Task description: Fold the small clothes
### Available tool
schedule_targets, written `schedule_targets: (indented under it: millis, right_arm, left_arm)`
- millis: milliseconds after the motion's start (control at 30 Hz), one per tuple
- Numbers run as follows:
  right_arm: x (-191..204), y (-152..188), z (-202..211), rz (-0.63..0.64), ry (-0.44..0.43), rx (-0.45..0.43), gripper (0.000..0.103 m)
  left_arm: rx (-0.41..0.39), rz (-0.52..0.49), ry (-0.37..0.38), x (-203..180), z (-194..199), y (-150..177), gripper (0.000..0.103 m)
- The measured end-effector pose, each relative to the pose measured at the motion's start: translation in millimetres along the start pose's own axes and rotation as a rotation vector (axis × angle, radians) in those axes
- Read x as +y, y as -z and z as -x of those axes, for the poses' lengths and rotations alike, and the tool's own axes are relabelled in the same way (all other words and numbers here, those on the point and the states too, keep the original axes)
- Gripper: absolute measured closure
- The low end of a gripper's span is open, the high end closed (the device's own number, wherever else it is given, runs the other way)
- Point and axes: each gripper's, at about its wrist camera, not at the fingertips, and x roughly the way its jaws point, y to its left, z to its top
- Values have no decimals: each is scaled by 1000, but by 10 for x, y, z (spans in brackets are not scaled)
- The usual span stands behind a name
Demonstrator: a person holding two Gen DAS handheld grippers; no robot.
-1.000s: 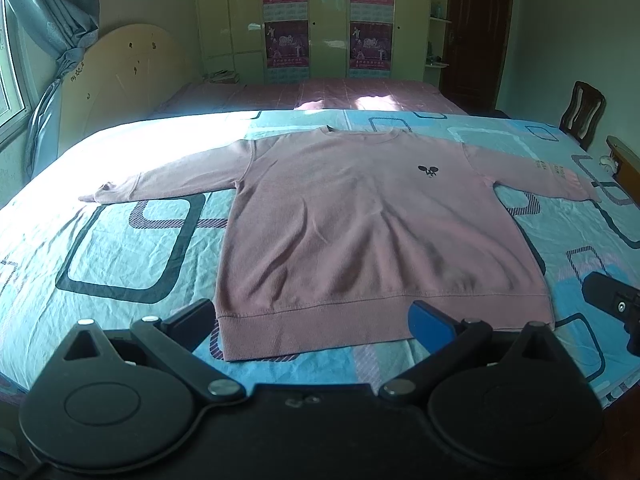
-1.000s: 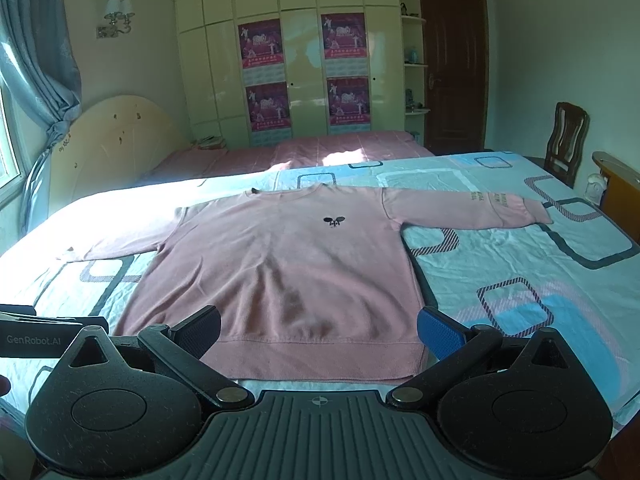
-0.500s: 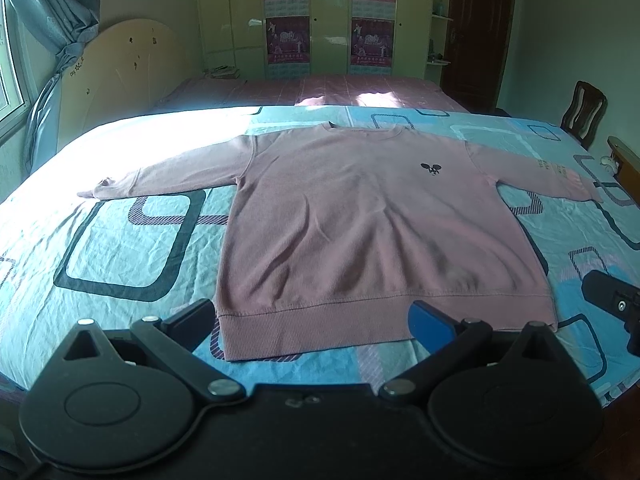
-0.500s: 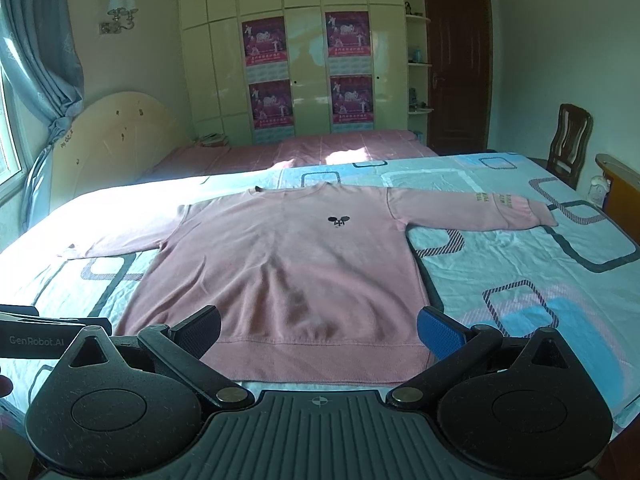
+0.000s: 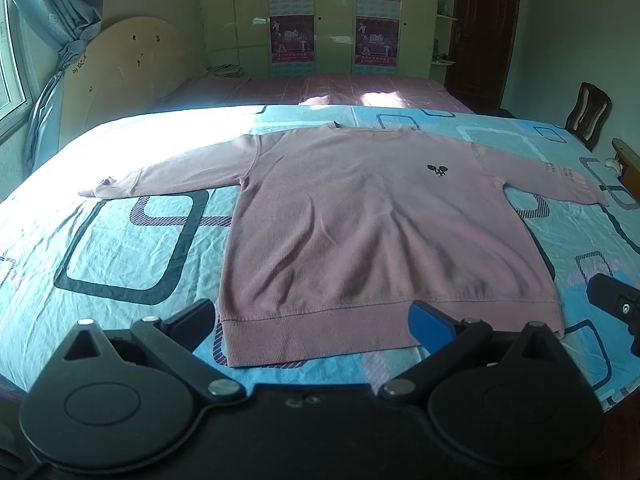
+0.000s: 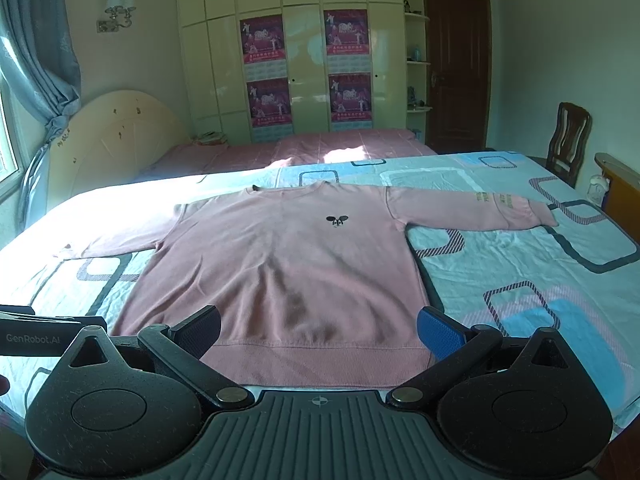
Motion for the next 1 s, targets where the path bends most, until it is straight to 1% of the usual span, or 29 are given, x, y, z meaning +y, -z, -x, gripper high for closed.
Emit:
schedule_targets:
  millis: [300, 700, 1000]
  right_arm:
    - [-36, -58, -118, -23, -5, -6, 0]
    - [-80, -211, -378, 2, 23, 16, 0]
    - [-235, -367, -667, -5, 49, 0, 0]
  left_arm:
    - [2, 6, -16, 36, -110, -80, 0]
    - [13, 16, -30, 72, -350, -254, 0]
    - [6, 29, -8, 47, -562, -431, 0]
